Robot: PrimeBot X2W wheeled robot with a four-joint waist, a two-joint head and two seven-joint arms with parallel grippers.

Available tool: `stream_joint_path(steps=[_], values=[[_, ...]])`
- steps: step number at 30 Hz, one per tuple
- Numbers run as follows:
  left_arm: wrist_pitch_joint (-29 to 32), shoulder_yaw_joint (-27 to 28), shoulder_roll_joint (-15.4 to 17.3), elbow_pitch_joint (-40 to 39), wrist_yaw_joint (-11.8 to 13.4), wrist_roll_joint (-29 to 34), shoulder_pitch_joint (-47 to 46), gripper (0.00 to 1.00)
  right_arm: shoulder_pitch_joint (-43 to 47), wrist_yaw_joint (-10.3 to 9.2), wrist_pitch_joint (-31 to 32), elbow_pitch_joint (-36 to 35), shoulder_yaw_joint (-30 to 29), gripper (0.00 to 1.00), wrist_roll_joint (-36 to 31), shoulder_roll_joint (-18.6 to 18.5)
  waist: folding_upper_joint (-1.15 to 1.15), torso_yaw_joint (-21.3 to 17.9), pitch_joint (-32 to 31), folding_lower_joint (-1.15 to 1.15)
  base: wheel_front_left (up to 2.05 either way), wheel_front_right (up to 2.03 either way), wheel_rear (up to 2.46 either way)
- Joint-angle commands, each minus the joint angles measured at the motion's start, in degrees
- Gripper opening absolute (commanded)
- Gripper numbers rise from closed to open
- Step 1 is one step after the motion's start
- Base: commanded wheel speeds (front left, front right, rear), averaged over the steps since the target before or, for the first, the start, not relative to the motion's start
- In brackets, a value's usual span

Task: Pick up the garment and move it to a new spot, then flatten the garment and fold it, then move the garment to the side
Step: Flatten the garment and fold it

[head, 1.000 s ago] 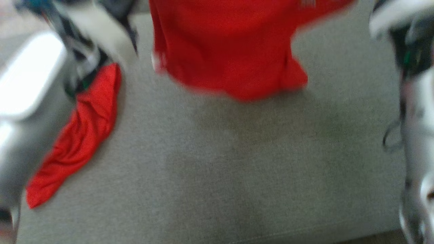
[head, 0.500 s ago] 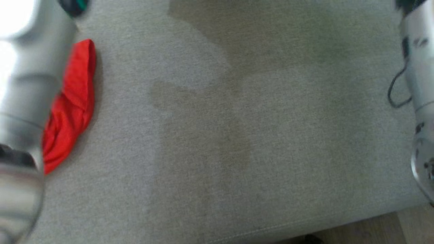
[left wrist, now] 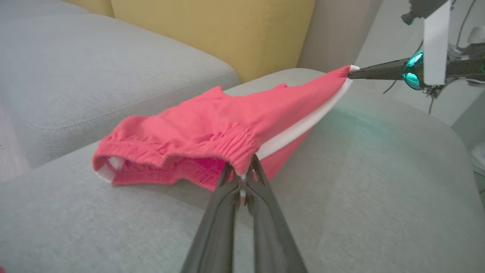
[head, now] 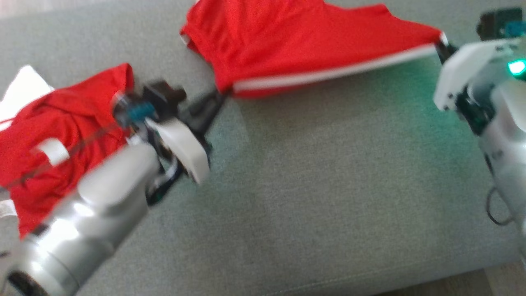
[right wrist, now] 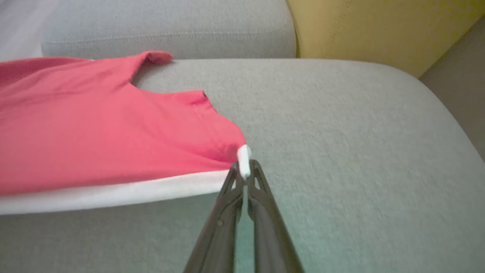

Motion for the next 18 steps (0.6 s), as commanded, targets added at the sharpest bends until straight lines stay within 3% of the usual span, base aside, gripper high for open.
stream_joint_path(steps=[1, 9, 13, 18], values=[[-0.6, 1.3, 2.1, -2.1, 0.1, -0.4, -1.1, 0.0, 0.6, 0.36, 1.3, -2.4, 1.3, 0.0, 1.9, -2.6, 0.0, 0.2, -1.8, 0.01, 0.0, 0.0, 0.0], [-1.9, -1.7, 1.7, -8.5, 1.2, -2.1, 7.7, 0.0, 9.2, 0.36, 11.1, -9.4, 7.6, 0.0, 12.0, -10.6, 0.0, -0.4, -7.4, 0.01, 0.0, 0.0, 0.0], [-2.5, -2.6, 2.4, -14.1, 4.7, -3.3, 13.9, 0.0, 14.5, 0.36, 16.3, -13.2, 9.1, 0.0, 16.8, -15.3, 0.0, -1.8, -10.5, 0.01, 0.0, 0.0, 0.0], [-3.2, -2.4, 2.9, -19.2, 8.2, -3.9, 17.4, 0.0, 17.0, 0.36, 16.0, -18.1, 7.5, 0.0, 19.7, -17.7, 0.0, -2.1, -10.9, 0.01, 0.0, 0.0, 0.0]])
